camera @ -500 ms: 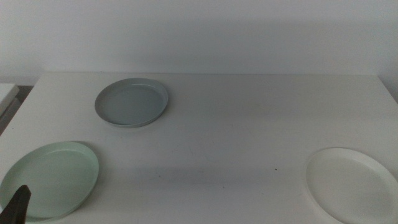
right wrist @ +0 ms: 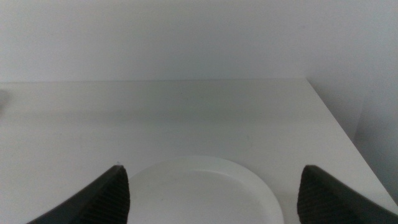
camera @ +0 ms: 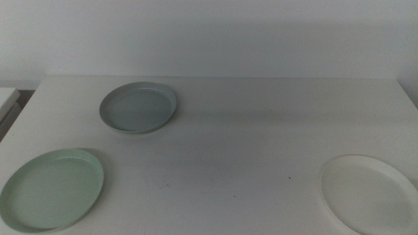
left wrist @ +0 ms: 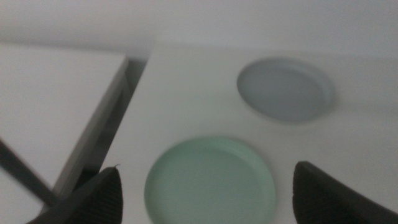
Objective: Stack the three bowls on top of each other.
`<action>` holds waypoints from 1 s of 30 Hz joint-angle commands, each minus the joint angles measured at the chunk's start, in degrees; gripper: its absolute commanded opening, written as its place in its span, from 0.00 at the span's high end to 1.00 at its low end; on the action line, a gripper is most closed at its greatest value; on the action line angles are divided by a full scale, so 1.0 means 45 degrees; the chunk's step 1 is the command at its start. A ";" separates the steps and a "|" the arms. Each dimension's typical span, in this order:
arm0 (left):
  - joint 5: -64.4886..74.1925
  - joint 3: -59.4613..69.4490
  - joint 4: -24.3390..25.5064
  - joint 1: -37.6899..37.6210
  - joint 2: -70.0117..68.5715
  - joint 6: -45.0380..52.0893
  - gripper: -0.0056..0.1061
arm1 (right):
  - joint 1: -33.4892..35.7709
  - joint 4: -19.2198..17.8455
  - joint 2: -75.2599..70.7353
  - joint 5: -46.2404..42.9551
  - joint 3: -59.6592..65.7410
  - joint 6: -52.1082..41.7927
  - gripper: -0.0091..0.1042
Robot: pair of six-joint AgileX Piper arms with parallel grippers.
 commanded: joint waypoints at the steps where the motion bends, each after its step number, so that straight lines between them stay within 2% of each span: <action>1: 0.2529 -0.2037 -0.0218 0.0265 0.1369 -0.0014 0.11 | -0.0084 -0.0048 -0.0057 -0.0104 0.0054 -0.0052 0.11; 4: 0.4331 -0.4144 -0.0344 0.0321 0.2717 -0.0014 0.11 | -0.0084 -0.0048 -0.0057 -0.0104 0.0054 -0.0052 0.11; 8: 0.4618 -0.5580 -0.0690 0.0321 0.4134 0.0103 0.11 | -0.0084 -0.0048 -0.0057 -0.0104 0.0054 -0.0052 0.11; 16: 0.4618 -0.6011 -0.1040 0.0321 0.6812 0.0856 0.11 | -0.0084 -0.0048 -0.0057 -0.0104 0.0054 -0.0052 0.11; 25: 0.4618 -0.6222 0.0359 0.0321 1.0031 0.1703 0.11 | -0.0084 -0.0048 -0.0057 -0.0104 0.0054 -0.0052 0.11; 30: 0.4618 -0.6227 0.1484 0.0347 1.1705 0.1800 0.11 | -0.0084 -0.0048 -0.0057 -0.0104 0.0054 -0.0052 0.11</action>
